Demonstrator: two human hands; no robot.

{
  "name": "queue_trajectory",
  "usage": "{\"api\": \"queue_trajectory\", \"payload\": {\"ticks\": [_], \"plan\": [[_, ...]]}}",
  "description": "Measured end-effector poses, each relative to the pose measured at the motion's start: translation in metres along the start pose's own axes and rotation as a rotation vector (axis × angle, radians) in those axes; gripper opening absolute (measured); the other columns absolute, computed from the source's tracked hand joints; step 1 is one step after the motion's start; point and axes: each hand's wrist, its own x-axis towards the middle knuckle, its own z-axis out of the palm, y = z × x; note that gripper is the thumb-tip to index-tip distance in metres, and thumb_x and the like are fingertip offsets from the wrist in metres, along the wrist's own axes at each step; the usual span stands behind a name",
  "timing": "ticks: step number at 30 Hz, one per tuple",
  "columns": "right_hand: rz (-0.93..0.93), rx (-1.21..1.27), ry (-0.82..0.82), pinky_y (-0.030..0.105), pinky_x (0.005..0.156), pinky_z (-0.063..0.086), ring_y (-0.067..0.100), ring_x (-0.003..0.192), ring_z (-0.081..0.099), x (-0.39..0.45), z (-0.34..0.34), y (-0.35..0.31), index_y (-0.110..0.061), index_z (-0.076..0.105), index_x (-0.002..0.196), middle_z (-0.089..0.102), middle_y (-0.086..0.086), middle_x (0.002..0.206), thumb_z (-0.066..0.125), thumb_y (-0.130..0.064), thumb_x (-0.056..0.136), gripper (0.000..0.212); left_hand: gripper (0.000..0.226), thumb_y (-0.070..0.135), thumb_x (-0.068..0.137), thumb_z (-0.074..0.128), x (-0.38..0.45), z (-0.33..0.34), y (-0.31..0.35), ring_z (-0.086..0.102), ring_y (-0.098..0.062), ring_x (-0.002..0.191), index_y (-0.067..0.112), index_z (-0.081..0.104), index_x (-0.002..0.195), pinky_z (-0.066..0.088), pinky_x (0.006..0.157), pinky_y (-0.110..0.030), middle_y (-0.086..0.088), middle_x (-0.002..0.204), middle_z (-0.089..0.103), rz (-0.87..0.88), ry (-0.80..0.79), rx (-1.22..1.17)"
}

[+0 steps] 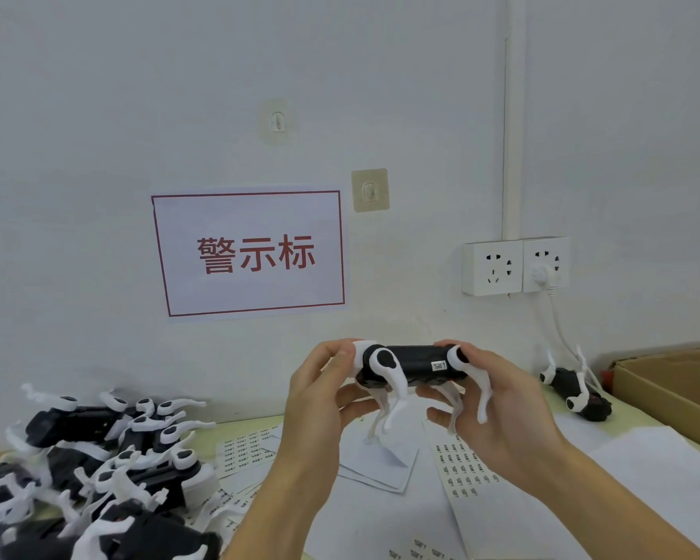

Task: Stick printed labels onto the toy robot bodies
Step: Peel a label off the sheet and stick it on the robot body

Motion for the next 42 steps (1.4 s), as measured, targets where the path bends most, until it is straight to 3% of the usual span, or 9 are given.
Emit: {"api": "queue_trajectory", "payload": {"ticks": [6,10,13,19,25,30,34,38,42], "plan": [[-0.104,-0.108,0.007,0.036,0.08,0.05,0.027,0.087,0.07,0.001,0.004,-0.006,-0.012,0.064,0.1,0.072,0.012,0.1,0.065,-0.027,0.078,0.027,0.032,0.026,0.103,0.049,0.001,-0.003,0.001,0.075,-0.021,0.078,0.024,0.079,0.093,0.058,0.062,-0.029,-0.007,0.098,0.076,-0.106,0.04,-0.09],[-0.174,-0.177,0.064,0.033,0.077,0.053,0.027,0.085,0.071,0.002,0.009,-0.004,-0.009,0.064,0.104,0.074,0.01,0.096,0.068,-0.031,0.071,0.04,0.04,0.045,0.077,0.068,0.0,-0.003,0.0,0.074,-0.023,0.075,0.017,0.073,0.106,0.058,0.065,-0.033,-0.012,0.096,0.076,-0.203,-0.034,-0.117],[-0.168,-0.202,0.058,0.031,0.076,0.054,0.026,0.086,0.073,0.003,0.008,-0.002,-0.01,0.064,0.106,0.075,0.008,0.096,0.07,-0.036,0.069,0.046,0.057,0.038,0.064,0.072,0.002,-0.002,-0.001,0.074,-0.027,0.078,0.014,0.063,0.115,0.059,0.064,-0.028,-0.013,0.095,0.076,-0.155,-0.061,-0.054],[-0.098,-0.211,-0.021,0.027,0.071,0.057,0.029,0.096,0.073,0.007,0.001,-0.004,-0.021,0.068,0.1,0.074,0.01,0.105,0.074,-0.033,0.076,0.027,0.053,0.036,0.065,0.072,0.003,-0.004,-0.003,0.075,-0.026,0.077,0.015,0.063,0.113,0.059,0.062,-0.027,-0.01,0.093,0.077,-0.101,-0.022,-0.091],[-0.088,-0.342,-0.054,0.026,0.073,0.056,0.023,0.097,0.072,0.007,-0.007,-0.01,-0.025,0.062,0.115,0.074,0.009,0.109,0.074,-0.034,0.076,0.042,0.045,0.031,0.064,0.074,0.003,-0.003,-0.005,0.075,-0.027,0.078,0.017,0.065,0.105,0.059,0.062,-0.028,-0.014,0.097,0.076,-0.063,0.002,-0.144],[-0.099,-0.427,-0.056,0.033,0.081,0.053,0.023,0.099,0.072,0.005,-0.009,-0.014,-0.027,0.061,0.119,0.074,0.004,0.111,0.072,-0.036,0.076,0.045,0.047,0.031,0.066,0.076,0.002,-0.006,-0.007,0.074,-0.03,0.087,0.016,0.064,0.11,0.06,0.076,-0.035,-0.017,0.107,0.073,-0.032,-0.021,-0.088],[-0.003,-0.464,-0.145,0.038,0.085,0.059,0.034,0.097,0.073,0.003,-0.013,-0.024,-0.026,0.066,0.121,0.073,0.007,0.114,0.077,-0.033,0.083,0.04,0.055,0.041,0.06,0.078,0.004,-0.006,-0.007,0.074,-0.025,0.082,0.022,0.064,0.11,0.059,0.071,-0.03,-0.009,0.097,0.076,-0.012,-0.042,0.003],[0.035,-0.468,-0.169,0.037,0.082,0.059,0.041,0.095,0.072,0.0,-0.016,-0.03,-0.022,0.071,0.117,0.072,0.008,0.115,0.073,-0.036,0.088,0.032,0.06,0.055,0.059,0.071,0.003,-0.001,-0.008,0.074,-0.026,0.085,0.027,0.062,0.111,0.061,0.083,-0.041,-0.001,0.087,0.077,-0.031,-0.05,0.1],[0.031,-0.484,-0.136,0.041,0.081,0.055,0.039,0.083,0.071,0.0,-0.017,-0.03,-0.013,0.071,0.115,0.072,0.014,0.112,0.072,-0.039,0.085,0.04,0.068,0.058,0.054,0.072,0.001,0.001,-0.007,0.074,-0.03,0.079,0.019,0.063,0.109,0.062,0.075,-0.04,-0.01,0.088,0.076,-0.074,-0.027,0.105]]}}
